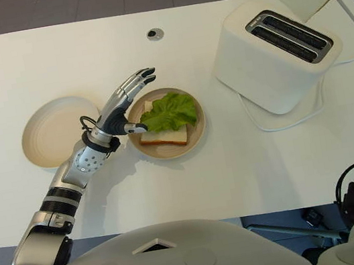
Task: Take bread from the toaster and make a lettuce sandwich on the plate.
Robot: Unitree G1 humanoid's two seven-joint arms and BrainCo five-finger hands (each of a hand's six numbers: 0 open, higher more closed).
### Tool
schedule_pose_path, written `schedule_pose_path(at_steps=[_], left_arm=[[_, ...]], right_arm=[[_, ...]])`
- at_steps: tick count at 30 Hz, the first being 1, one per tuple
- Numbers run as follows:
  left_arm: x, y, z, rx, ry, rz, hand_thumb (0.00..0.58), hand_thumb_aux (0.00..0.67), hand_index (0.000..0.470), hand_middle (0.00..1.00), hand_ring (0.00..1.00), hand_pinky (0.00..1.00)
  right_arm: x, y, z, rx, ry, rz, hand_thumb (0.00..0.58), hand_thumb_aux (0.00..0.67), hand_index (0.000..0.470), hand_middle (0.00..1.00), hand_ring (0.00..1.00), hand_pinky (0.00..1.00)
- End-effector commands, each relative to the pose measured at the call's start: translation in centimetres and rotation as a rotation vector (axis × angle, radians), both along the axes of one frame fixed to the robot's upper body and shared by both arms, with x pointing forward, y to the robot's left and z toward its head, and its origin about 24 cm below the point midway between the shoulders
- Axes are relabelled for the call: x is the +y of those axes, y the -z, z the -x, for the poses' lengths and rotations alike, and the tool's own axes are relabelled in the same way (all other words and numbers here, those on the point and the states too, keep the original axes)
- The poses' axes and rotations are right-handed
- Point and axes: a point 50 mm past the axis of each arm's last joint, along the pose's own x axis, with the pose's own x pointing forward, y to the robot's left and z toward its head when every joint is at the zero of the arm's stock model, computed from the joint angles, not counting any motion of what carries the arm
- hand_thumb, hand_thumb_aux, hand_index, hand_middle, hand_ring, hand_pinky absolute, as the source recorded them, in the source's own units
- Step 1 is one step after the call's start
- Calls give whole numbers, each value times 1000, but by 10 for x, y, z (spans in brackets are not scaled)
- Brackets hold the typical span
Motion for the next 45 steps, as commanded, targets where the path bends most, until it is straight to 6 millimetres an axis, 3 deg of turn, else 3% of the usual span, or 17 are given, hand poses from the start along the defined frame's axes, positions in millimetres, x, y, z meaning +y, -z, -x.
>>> schedule_pose_path(at_steps=[1, 5, 10, 16, 20, 24, 29, 33, 34, 35, 36, 38, 41, 45], left_arm=[[25, -24, -6, -18, -70, 209, 0, 0, 0, 0, 0, 0], [40, -47, -2, -40, -37, 439, 0, 0, 0, 0, 0, 0], [50, -64, 10, -8, 105, 683, 0, 0, 0, 0, 0, 0], [40, -61, 25, 78, 316, 639, 0, 0, 0, 0, 0, 0], [23, -49, 32, 127, 409, 496, 0, 0, 0, 0, 0, 0], [-2, -2, 36, 240, 402, 6, 0, 0, 0, 0, 0, 0], [-17, 38, 59, 341, 502, -343, 0, 0, 0, 0, 0, 0], [-17, 69, 67, 430, 513, -559, 0, 0, 0, 0, 0, 0], [-17, 73, 68, 438, 517, -574, 0, 0, 0, 0, 0, 0], [-17, 75, 69, 442, 519, -580, 0, 0, 0, 0, 0, 0], [-17, 77, 69, 448, 516, -587, 0, 0, 0, 0, 0, 0], [-16, 81, 69, 458, 506, -604, 0, 0, 0, 0, 0, 0], [-15, 85, 70, 470, 505, -619, 0, 0, 0, 0, 0, 0], [-18, 87, 74, 469, 525, -616, 0, 0, 0, 0, 0, 0]], right_arm=[[38, 14, -3, 126, -267, -76, 580, 670, 470, 1000, 1000, 1000], [70, 39, -10, 305, -452, -131, 580, 670, 470, 1000, 1000, 1000], [102, 97, -21, 569, -577, -156, 580, 670, 470, 1000, 1000, 1000], [139, 167, -24, 838, -670, -127, 580, 670, 470, 1000, 1000, 1000], [147, 198, -24, 938, -663, -97, 580, 670, 470, 1000, 1000, 1000], [149, 212, -27, 963, -645, -66, 580, 670, 470, 1000, 1000, 1000], [148, 215, -29, 953, -623, -47, 580, 667, 468, 1000, 1000, 1000], [148, 215, -31, 942, -616, -44, 563, 554, 389, 1000, 1000, 1000], [148, 214, -31, 933, -610, -40, 521, 457, 321, 1000, 1000, 1000], [148, 214, -31, 924, -603, -37, 387, 284, 199, 851, 851, 851], [148, 212, -32, 913, -598, -39, 0, 0, 0, 722, 722, 722], [147, 207, -32, 889, -597, -42, 0, 0, 0, 635, 635, 635], [147, 192, -31, 815, -621, -64, 0, 0, 0, 380, 380, 380], [139, 158, -35, 612, -609, -197, 0, 0, 0, 282, 282, 282]])
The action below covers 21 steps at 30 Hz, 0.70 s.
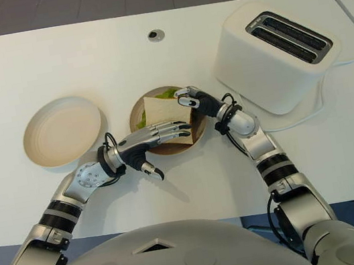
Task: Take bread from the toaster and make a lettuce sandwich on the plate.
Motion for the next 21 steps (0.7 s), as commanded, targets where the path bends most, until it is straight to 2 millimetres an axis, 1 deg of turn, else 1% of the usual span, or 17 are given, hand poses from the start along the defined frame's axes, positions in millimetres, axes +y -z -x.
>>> schedule_pose_path(at_steps=[1, 5, 8, 10, 11, 13, 15, 16, 17, 18, 19, 20, 21], left_arm=[[12, 49, 24, 183, 39, -276, 0, 0, 0, 0, 0, 0], [13, 50, 25, 180, 38, -279, 0, 0, 0, 0, 0, 0], [14, 48, 24, 172, 31, -271, 0, 0, 0, 0, 0, 0], [13, 44, 20, 154, 16, -240, 0, 0, 0, 0, 0, 0], [13, 39, 17, 133, 2, -208, 0, 0, 0, 0, 0, 0], [11, 22, 7, 74, -52, -91, 0, 0, 0, 0, 0, 0], [10, -6, -8, 0, -130, 121, 0, 0, 0, 0, 0, 0], [11, -24, -12, -28, -154, 254, 0, 0, 0, 0, 0, 0], [13, -40, -15, -47, -166, 378, 112, 68, 48, 0, 0, 0], [15, -54, -14, -51, -153, 500, 536, 486, 341, 369, 369, 369], [16, -65, -11, -42, -131, 596, 580, 670, 470, 1000, 1000, 1000], [17, -74, -5, -23, -86, 663, 580, 670, 470, 1000, 1000, 1000], [16, -79, 1, 10, -32, 706, 580, 670, 470, 1000, 1000, 1000]], right_arm=[[-3, -50, -10, -222, 73, -230, 0, 0, 0, 267, 267, 267], [-20, -73, -18, -300, 197, -362, 0, 0, 0, 227, 227, 227], [-29, -80, -21, -325, 254, -401, 0, 0, 0, 224, 224, 224], [-33, -83, -22, -333, 279, -428, 0, 0, 0, 220, 220, 220], [-34, -84, -22, -332, 281, -435, 0, 0, 0, 216, 216, 216], [-31, -82, -21, -310, 258, -440, 0, 0, 0, 212, 212, 212], [-23, -77, -15, -273, 177, -421, 0, 0, 0, 251, 251, 251], [-17, -75, -10, -254, 113, -415, 0, 0, 0, 298, 298, 298], [-12, -74, -5, -238, 53, -417, 0, 0, 0, 639, 639, 639], [-6, -74, 2, -224, -18, -423, 366, 263, 184, 953, 953, 953], [-2, -74, 9, -210, -89, -431, 575, 610, 428, 1000, 1000, 1000], [2, -75, 17, -189, -169, -442, 580, 670, 470, 1000, 1000, 1000], [5, -75, 25, -169, -241, -449, 580, 670, 470, 1000, 1000, 1000]])
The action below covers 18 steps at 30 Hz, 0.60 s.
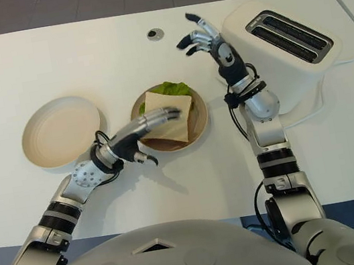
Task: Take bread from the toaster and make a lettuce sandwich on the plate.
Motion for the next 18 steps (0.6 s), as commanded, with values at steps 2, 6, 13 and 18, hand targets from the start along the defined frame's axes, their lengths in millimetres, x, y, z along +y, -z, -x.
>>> schedule_pose_path(at_steps=[2, 6, 13, 18], left_arm=[[-2, -25, 31, 68, 283, 197, 580, 670, 470, 1000, 1000, 1000], [-9, 38, 67, 283, 559, -282, 580, 670, 470, 1000, 1000, 1000], [-7, 111, 57, 442, 449, -778, 580, 670, 470, 1000, 1000, 1000], [8, 117, 8, 382, 61, -820, 571, 589, 413, 1000, 1000, 1000]], right_arm=[[15, 2, 45, 49, -409, 33, 580, 670, 470, 1000, 1000, 1000], [18, 38, 86, 175, -716, 321, 580, 670, 470, 1000, 1000, 1000], [15, 106, 97, 352, -791, 820, 580, 670, 470, 1000, 1000, 1000], [16, 121, 36, 275, -331, 941, 580, 670, 470, 1000, 1000, 1000]])
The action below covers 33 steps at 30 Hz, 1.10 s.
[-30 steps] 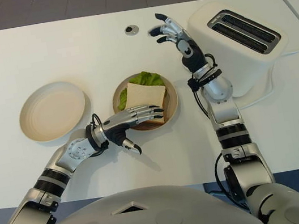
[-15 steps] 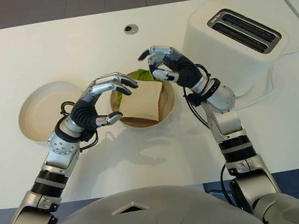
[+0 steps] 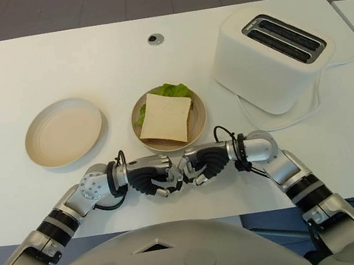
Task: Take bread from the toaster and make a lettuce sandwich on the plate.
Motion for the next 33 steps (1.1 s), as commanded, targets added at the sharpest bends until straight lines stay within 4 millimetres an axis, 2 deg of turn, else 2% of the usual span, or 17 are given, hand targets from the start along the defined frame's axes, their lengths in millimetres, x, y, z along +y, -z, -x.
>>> schedule_pose_path(at_steps=[1, 2, 3, 4, 5, 6, 7, 8, 9, 10, 11, 12, 17, 19, 20, 23, 33], left_arm=[[27, 36, -31, -16, -313, -252, 565, 562, 394, 1000, 1000, 1000], [26, 33, -41, -55, -388, -227, 517, 449, 315, 1000, 1000, 1000], [25, 31, -51, -86, -462, -207, 517, 449, 315, 1000, 1000, 1000], [24, 29, -60, -105, -541, -188, 468, 376, 264, 1000, 1000, 1000], [24, 27, -67, -120, -613, -163, 505, 428, 300, 1000, 1000, 1000], [24, 24, -74, -131, -681, -126, 484, 397, 278, 1000, 1000, 1000], [24, 19, -79, -142, -732, -75, 357, 255, 179, 1000, 1000, 1000], [24, 13, -82, -147, -768, -8, 40, 24, 17, 1000, 1000, 1000], [22, 3, -83, -137, -782, 100, 0, 0, 0, 800, 800, 800], [20, -7, -81, -121, -768, 207, 0, 0, 0, 478, 478, 478], [18, -20, -77, -93, -735, 334, 0, 0, 0, 298, 298, 298], [16, -35, -70, -83, -680, 473, 0, 0, 0, 0, 0, 0], [21, -85, -39, -40, -463, 898, 0, 0, 0, 0, 0, 0], [29, -100, -38, -53, -482, 1041, 0, 0, 0, 0, 0, 0], [33, -105, -38, -75, -498, 1086, 0, 0, 0, 0, 0, 0], [47, -113, -42, -139, -562, 1137, 0, 0, 0, 0, 0, 0], [49, -110, -40, -228, -560, 996, 0, 0, 0, 0, 0, 0]], right_arm=[[-7, 35, -40, -88, 352, 161, 580, 670, 470, 1000, 1000, 1000], [-8, 34, -52, -130, 436, 140, 580, 670, 470, 1000, 1000, 1000], [-5, 31, -59, -162, 486, 104, 580, 670, 470, 1000, 1000, 1000], [0, 28, -62, -181, 508, 59, 580, 670, 470, 1000, 1000, 1000], [4, 25, -64, -201, 522, 11, 580, 670, 470, 1000, 1000, 1000], [6, 21, -65, -223, 536, -35, 580, 670, 470, 1000, 1000, 1000], [7, 15, -67, -259, 545, -83, 580, 670, 470, 1000, 1000, 1000], [9, 7, -67, -299, 541, -141, 580, 670, 470, 1000, 1000, 1000], [10, -1, -66, -323, 536, -210, 552, 523, 367, 1000, 1000, 1000], [10, -10, -65, -336, 537, -277, 427, 326, 229, 1000, 1000, 1000], [9, -17, -65, -326, 549, -346, 0, 0, 0, 765, 765, 765], [7, -28, -65, -316, 564, -436, 0, 0, 0, 0, 0, 0], [-16, -88, -57, -279, 592, -903, 0, 0, 0, 0, 0, 0], [-30, -109, -55, -340, 650, -1069, 0, 0, 0, 0, 0, 0], [-36, -114, -54, -431, 703, -1072, 0, 0, 0, 0, 0, 0], [-38, -114, -48, -609, 773, -1010, 0, 0, 0, 0, 0, 0], [-38, -106, -44, -596, 807, -982, 0, 0, 0, 0, 0, 0]])
